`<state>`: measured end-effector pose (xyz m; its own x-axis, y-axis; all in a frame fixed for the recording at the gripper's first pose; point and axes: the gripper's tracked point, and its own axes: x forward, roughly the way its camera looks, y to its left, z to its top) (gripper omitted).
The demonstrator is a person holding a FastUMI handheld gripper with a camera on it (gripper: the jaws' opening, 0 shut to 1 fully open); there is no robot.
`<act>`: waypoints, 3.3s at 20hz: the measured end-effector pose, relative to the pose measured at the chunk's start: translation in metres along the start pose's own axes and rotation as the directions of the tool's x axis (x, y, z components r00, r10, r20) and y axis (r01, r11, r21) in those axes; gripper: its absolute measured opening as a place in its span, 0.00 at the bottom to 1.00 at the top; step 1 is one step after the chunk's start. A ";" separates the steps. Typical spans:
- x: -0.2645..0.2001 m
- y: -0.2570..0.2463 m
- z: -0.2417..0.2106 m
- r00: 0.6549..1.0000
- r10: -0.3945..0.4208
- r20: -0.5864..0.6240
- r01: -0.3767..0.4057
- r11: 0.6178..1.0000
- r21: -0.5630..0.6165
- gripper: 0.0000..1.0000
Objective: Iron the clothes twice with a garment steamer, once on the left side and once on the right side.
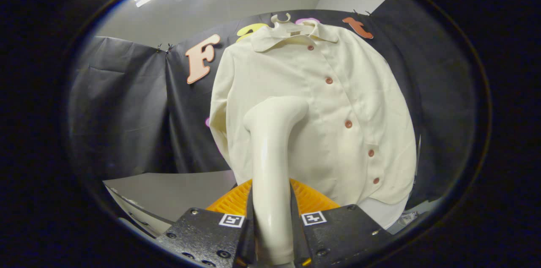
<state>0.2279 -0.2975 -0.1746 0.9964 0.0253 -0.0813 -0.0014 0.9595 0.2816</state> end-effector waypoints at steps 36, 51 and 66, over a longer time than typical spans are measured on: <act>-0.108 -0.026 -0.136 0.966 -0.089 -0.242 0.100 0.994 0.035 0.35; -0.163 0.013 0.022 0.998 -0.061 -0.028 0.059 0.996 -0.073 0.34; -0.060 -0.079 0.156 0.972 -0.195 0.133 0.202 0.978 -0.043 0.34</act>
<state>0.1819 -0.4184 -0.0423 0.9799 -0.1996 -0.0067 0.1963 0.9561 0.2175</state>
